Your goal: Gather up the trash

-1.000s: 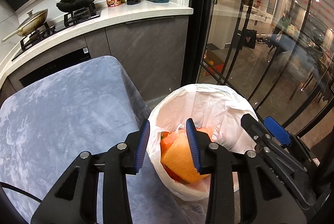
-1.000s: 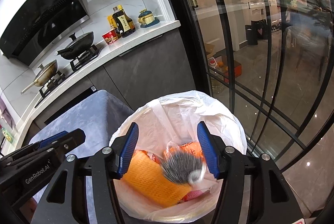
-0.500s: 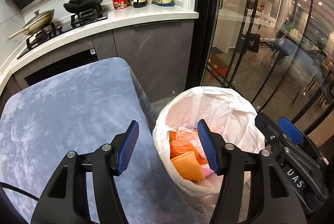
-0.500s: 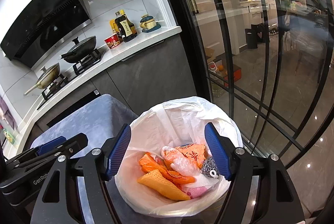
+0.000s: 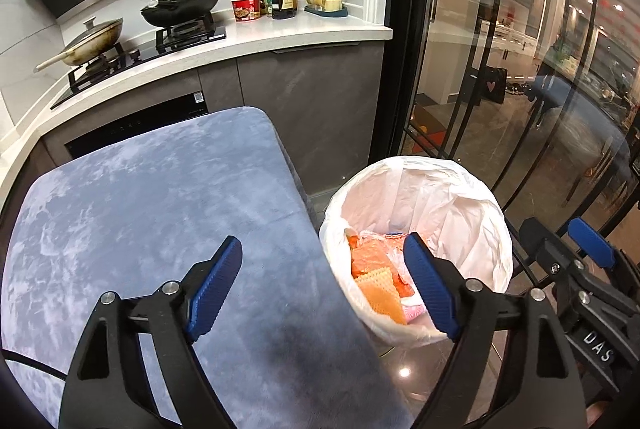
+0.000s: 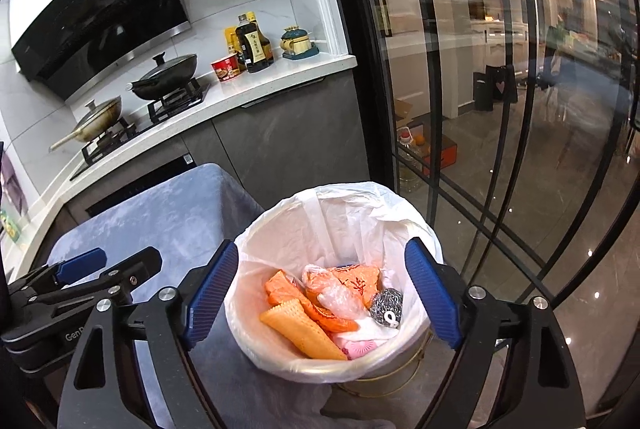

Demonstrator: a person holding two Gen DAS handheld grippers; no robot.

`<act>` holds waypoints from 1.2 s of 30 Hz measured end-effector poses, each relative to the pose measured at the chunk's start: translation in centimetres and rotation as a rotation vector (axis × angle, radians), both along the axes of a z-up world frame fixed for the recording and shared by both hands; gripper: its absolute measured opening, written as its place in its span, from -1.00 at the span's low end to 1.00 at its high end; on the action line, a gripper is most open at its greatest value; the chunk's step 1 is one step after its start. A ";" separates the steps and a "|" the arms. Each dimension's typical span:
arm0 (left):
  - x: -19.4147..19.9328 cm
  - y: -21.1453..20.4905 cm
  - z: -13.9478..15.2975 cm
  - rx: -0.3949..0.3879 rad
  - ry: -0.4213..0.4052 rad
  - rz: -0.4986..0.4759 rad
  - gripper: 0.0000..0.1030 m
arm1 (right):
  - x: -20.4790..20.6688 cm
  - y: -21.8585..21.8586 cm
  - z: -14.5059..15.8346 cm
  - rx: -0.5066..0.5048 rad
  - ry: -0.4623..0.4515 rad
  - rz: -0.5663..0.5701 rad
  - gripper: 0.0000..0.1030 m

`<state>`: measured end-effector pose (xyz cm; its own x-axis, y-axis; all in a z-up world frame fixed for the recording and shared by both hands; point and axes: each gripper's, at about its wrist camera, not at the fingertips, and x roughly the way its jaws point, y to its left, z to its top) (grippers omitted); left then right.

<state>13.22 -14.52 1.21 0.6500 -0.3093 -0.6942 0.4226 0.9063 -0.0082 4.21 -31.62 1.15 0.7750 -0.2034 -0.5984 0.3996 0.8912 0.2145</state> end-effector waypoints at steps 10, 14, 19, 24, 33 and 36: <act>-2.6 2.3 0.6 0.002 -0.008 0.010 0.77 | -2.4 1.6 0.7 -0.039 0.026 0.023 0.64; -3.4 3.0 0.4 0.006 0.001 0.010 0.79 | -3.2 1.9 0.8 -0.027 0.030 0.029 0.89; -4.2 3.5 0.1 0.012 0.012 0.004 0.81 | -4.1 2.5 0.6 -0.051 0.046 0.035 0.87; -5.1 3.9 -0.2 0.019 0.017 0.001 0.85 | -5.1 2.7 0.3 -0.064 0.066 0.035 0.87; -6.5 4.3 -0.9 0.033 0.035 0.011 0.85 | -6.5 3.5 -0.2 -0.095 0.111 0.051 0.87; -6.8 4.4 -1.0 0.037 0.037 0.018 0.85 | -6.7 3.8 -0.4 -0.102 0.122 0.054 0.87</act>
<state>6.40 -10.11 0.18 0.6288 -0.2714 -0.7287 0.4058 0.9139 0.0097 -2.48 -27.86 0.72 0.7092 -0.2280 -0.6671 0.3680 0.9268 0.0745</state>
